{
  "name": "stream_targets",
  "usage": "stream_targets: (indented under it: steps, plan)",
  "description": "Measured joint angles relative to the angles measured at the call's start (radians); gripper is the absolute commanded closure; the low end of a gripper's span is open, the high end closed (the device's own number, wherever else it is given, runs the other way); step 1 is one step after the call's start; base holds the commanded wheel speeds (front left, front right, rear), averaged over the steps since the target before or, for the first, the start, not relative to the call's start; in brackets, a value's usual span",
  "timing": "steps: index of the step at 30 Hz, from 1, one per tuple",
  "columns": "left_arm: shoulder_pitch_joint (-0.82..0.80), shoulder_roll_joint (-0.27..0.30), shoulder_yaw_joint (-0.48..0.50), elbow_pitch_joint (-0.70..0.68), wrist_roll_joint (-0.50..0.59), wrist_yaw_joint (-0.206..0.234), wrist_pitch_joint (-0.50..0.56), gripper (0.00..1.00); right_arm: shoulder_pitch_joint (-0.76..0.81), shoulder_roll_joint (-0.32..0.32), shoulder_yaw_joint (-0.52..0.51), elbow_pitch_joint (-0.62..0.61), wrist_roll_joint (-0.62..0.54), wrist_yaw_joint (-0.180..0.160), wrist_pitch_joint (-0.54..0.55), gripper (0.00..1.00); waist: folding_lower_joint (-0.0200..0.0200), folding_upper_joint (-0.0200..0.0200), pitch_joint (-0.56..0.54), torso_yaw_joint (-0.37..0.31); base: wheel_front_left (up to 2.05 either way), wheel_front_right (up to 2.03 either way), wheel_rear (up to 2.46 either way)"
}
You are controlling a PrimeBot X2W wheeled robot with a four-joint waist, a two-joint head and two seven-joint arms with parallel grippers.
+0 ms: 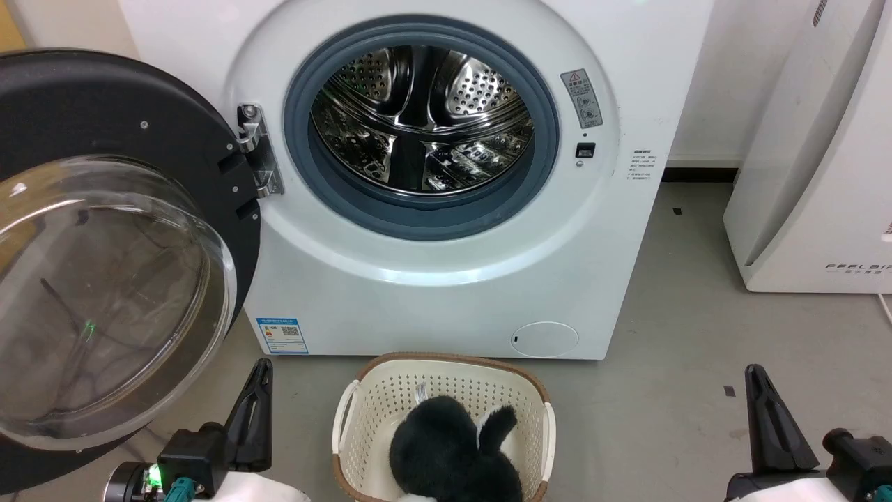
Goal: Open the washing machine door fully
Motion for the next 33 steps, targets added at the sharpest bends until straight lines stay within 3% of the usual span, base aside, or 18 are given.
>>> stream_targets:
  steps: [33]
  plan:
    - [0.0, 0.0, -0.013, -0.023, 0.007, 0.024, 0.067, 1.0, -0.006, 0.0, 0.026, -0.016, -0.037, 0.0, 0.068, 1.0, 0.0, 0.0, 0.018, -0.004, 0.0, 0.0, 0.0]
